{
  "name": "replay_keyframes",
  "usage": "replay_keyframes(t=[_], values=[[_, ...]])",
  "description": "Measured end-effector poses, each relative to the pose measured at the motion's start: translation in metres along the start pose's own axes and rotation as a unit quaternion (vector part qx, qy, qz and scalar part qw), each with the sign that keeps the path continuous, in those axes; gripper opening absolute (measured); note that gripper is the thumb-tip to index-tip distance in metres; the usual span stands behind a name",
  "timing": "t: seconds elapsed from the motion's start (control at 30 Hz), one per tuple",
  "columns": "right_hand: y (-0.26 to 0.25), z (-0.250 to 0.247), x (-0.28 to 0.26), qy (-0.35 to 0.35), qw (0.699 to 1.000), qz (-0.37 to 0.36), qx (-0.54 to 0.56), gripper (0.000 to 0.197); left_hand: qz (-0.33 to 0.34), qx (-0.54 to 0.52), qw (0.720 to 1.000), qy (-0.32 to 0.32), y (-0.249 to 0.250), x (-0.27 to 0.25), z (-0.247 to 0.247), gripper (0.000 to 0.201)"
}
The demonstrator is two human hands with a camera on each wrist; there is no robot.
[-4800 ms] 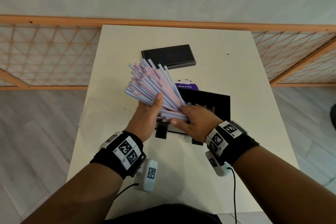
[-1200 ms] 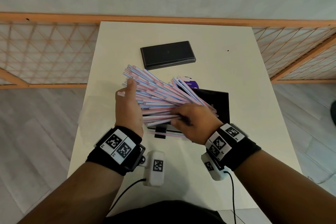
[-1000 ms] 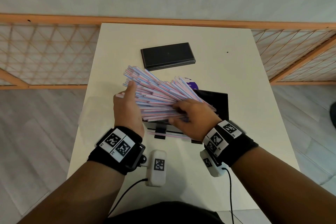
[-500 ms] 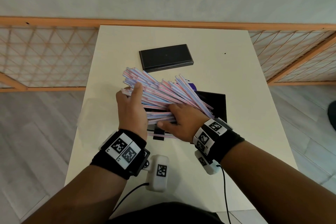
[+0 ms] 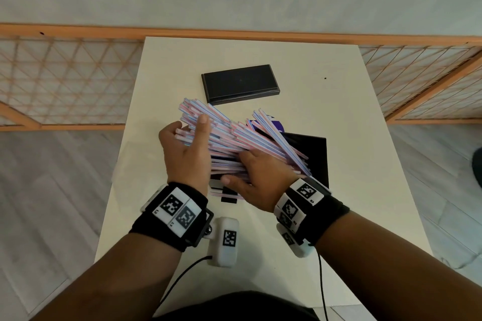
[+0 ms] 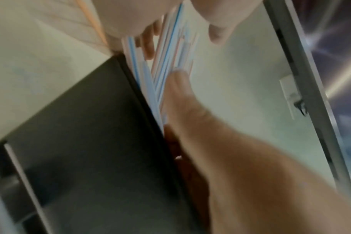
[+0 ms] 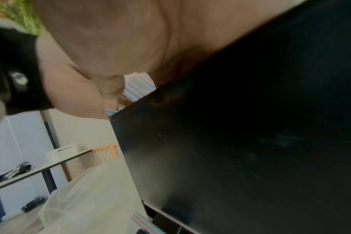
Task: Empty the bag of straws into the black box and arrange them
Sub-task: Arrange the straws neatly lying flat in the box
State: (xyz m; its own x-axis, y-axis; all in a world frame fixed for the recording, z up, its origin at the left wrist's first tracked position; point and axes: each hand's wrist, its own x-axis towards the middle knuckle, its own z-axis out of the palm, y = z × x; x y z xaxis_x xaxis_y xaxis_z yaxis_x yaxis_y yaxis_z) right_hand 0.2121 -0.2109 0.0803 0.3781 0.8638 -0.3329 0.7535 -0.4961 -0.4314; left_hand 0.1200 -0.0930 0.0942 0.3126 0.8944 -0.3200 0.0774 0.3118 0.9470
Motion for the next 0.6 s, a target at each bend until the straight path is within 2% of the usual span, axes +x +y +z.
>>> replay_keyframes(t=[0.07,0.13,0.2,0.23,0.27,0.33,0.37,0.43,0.5,0.57,0.6], values=[[0.008,-0.001,-0.008,0.021,0.999,-0.024,0.028,0.055,-0.037,-0.038,0.999,0.006,0.002,0.004,-0.004,0.059],[0.019,-0.004,-0.018,0.093,0.995,-0.028,0.031,0.043,-0.059,-0.046,0.997,-0.013,0.001,0.006,-0.007,0.063],[0.032,-0.009,-0.026,0.195,0.98,0.01,0.034,0.03,-0.063,-0.047,0.996,-0.036,-0.002,0.007,-0.009,0.072],[0.039,-0.015,-0.028,0.224,0.973,0.048,0.041,0.026,-0.061,-0.046,0.996,-0.051,-0.004,0.007,-0.01,0.081],[0.045,-0.021,-0.028,0.226,0.968,0.096,0.048,0.026,-0.06,-0.043,0.995,-0.064,-0.005,0.005,-0.011,0.088],[0.054,-0.03,-0.024,0.168,0.968,0.183,0.034,0.035,-0.055,-0.054,0.993,-0.084,-0.005,0.001,-0.01,0.09],[0.057,-0.032,-0.019,0.131,0.97,0.205,0.024,0.04,-0.051,-0.063,0.993,-0.09,-0.006,0.0,-0.01,0.083],[0.054,-0.028,-0.01,0.091,0.974,0.205,0.013,0.034,-0.05,-0.087,0.993,-0.07,-0.007,-0.001,-0.008,0.06],[0.049,-0.021,-0.004,0.09,0.979,0.182,-0.001,0.021,-0.052,-0.103,0.992,-0.047,-0.004,-0.001,-0.005,0.039],[0.046,-0.018,-0.004,0.113,0.981,0.16,-0.01,0.016,-0.055,-0.121,0.99,-0.055,-0.002,0.001,-0.003,0.014],[0.046,-0.017,-0.005,0.127,0.981,0.146,-0.006,0.017,-0.057,-0.121,0.989,-0.063,0.0,0.001,-0.003,0.02]])
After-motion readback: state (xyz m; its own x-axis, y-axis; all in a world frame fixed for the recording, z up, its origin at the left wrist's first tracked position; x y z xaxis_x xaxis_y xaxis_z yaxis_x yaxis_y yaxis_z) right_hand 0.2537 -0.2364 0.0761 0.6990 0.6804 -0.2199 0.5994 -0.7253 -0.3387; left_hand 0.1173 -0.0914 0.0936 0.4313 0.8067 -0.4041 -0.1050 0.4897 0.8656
